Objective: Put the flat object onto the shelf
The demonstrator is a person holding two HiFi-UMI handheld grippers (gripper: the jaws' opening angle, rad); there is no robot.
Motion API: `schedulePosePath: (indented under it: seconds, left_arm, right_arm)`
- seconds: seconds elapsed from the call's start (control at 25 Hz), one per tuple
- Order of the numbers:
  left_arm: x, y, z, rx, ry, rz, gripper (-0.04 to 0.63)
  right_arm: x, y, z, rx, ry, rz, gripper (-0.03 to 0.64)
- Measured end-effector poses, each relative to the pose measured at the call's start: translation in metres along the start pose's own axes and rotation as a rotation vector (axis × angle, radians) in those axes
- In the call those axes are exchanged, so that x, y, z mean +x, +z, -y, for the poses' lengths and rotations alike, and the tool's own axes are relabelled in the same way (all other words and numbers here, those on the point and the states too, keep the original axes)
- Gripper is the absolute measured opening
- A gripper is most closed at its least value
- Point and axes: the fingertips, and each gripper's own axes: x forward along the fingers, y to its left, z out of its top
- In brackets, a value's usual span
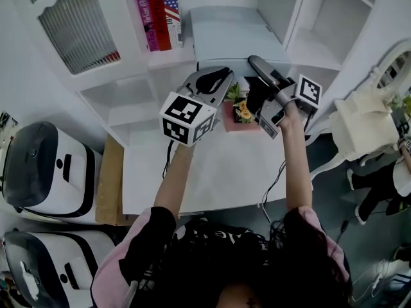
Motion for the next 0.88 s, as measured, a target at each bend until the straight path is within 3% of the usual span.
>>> schedulePosePath:
  seconds: [0.44, 0.88]
  left_arm:
    - [-0.011, -0.018, 0.017, -0.014, 0.046, -0.060, 0.041]
    - [-0.056, -0.045, 0.063, -0.064, 0.082, -0.100, 0.041]
  right_arm:
    - [-0.033, -0.028, -0.004, -0.091, -0.003, -0.043, 0.314]
    - [-0.082, -0.088, 0.001, -0.311, -0.019, -0.138, 0.314]
